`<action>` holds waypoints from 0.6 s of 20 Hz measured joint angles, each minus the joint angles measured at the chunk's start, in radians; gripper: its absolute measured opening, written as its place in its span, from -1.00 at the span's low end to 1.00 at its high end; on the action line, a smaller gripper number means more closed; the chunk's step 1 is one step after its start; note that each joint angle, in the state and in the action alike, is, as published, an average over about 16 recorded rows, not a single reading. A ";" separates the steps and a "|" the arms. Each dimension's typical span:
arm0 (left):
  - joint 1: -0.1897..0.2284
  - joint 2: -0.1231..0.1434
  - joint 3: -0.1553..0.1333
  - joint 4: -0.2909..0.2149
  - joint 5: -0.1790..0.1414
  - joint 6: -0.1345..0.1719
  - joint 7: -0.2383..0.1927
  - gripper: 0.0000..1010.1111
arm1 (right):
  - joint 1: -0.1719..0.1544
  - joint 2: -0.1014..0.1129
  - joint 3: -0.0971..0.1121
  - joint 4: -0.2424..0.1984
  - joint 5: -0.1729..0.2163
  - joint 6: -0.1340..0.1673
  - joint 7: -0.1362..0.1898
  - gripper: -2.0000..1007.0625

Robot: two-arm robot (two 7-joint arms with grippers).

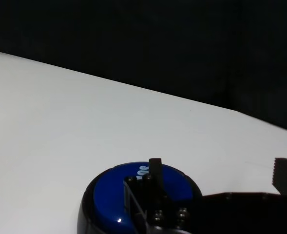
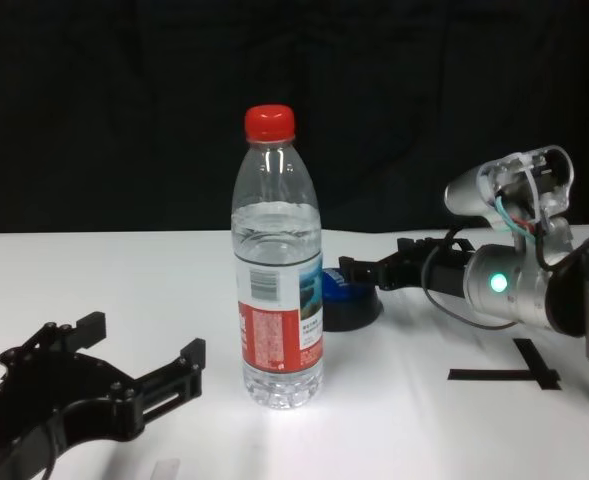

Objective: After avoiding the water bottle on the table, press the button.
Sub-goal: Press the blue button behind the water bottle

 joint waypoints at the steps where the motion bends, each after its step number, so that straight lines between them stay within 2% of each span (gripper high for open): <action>1: 0.000 0.000 0.000 0.000 0.000 0.000 0.000 0.99 | 0.002 -0.001 0.001 0.006 -0.003 -0.003 -0.001 0.99; 6: 0.000 0.000 0.000 0.000 0.000 0.000 0.000 0.99 | 0.009 -0.005 0.013 0.020 -0.009 -0.010 0.006 0.99; 12: 0.000 0.000 0.000 0.000 0.000 0.000 0.000 0.99 | -0.011 -0.001 0.040 -0.022 0.011 0.004 0.029 0.99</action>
